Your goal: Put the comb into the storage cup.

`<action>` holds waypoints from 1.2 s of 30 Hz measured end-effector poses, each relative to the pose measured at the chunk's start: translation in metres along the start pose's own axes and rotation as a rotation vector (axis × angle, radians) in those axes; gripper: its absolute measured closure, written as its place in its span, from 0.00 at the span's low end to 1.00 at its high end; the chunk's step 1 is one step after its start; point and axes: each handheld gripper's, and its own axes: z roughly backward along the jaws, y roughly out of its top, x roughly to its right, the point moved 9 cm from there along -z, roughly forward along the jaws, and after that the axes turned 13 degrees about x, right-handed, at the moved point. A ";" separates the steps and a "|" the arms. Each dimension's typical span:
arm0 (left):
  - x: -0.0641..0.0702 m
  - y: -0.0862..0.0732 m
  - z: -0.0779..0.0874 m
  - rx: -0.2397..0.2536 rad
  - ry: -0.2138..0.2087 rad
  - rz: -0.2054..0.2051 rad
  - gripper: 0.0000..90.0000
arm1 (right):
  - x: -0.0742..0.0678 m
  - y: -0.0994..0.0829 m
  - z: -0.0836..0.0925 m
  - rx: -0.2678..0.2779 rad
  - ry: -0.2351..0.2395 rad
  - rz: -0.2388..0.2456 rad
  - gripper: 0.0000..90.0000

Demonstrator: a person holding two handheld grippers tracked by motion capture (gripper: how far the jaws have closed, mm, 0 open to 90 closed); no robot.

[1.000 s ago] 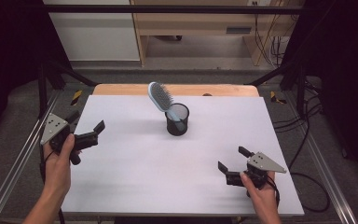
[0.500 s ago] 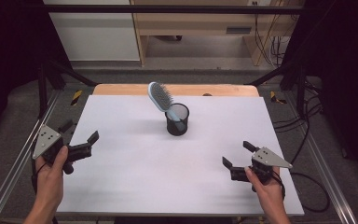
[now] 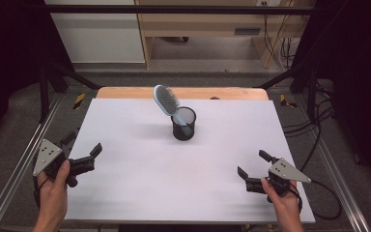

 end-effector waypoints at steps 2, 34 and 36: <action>0.001 -0.003 0.000 -0.006 -0.004 -0.005 0.01 | 0.000 -0.002 -0.001 0.000 0.000 0.003 0.03; 0.015 -0.050 0.018 -0.009 -0.014 0.030 0.01 | -0.007 -0.009 0.000 -0.007 0.027 -0.001 0.03; 0.017 -0.053 0.020 -0.016 -0.027 0.011 0.01 | -0.007 -0.010 0.000 -0.011 0.029 -0.001 0.03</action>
